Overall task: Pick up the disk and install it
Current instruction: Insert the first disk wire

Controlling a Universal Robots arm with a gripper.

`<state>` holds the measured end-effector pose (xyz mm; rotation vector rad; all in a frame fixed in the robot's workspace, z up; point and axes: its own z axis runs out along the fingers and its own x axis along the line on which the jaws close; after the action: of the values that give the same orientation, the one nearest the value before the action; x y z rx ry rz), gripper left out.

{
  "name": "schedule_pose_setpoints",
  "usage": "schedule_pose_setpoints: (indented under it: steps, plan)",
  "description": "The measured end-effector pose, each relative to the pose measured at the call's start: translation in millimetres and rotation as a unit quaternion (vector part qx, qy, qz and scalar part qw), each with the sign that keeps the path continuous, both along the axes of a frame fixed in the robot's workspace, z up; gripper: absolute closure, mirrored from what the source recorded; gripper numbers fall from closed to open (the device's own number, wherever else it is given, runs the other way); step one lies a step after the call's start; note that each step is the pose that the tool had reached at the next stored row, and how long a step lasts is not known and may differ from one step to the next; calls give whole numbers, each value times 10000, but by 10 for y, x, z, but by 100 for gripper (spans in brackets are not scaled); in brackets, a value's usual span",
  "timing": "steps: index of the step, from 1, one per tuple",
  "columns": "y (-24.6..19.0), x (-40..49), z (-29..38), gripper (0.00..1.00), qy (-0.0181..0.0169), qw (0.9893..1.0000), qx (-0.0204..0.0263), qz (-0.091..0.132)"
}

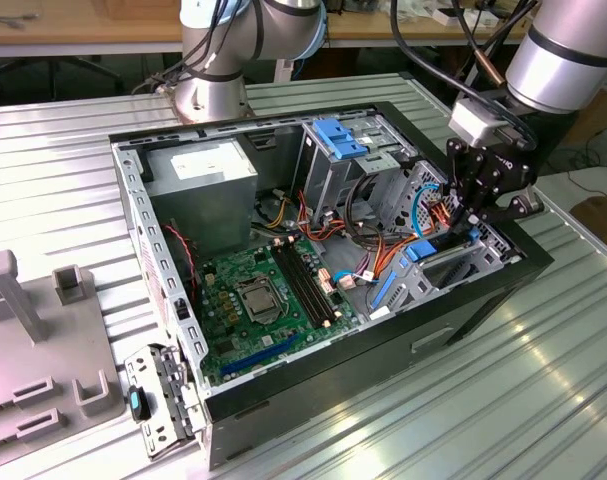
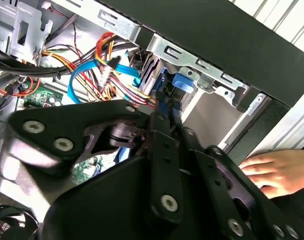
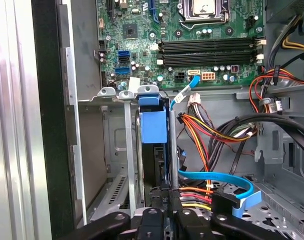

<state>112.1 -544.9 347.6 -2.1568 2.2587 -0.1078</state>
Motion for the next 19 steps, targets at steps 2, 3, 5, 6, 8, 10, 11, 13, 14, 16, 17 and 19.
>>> schedule_pose_setpoints:
  steps: [2,3,5,6,8,10,11,13,14,16,17,19]
  plan:
    - [0,0,0,84,0,10000,0,0]
    - [0,0,0,84,0,10000,0,0]
    - [0,0,0,84,0,10000,0,0]
    - [0,0,0,84,0,10000,0,0]
    - [0,0,-24,84,0,10000,-1,0]
    - [0,0,-28,84,0,10000,-1,0]
    - [0,0,-29,84,0,10000,0,0]
    - [0,0,-28,84,0,10000,0,0]
    - [0,0,-22,84,0,10000,3,0]
    - [0,0,-16,84,0,10000,4,0]
    - [0,0,-13,84,0,10000,2,0]
    - [0,0,-11,84,0,10000,1,0]
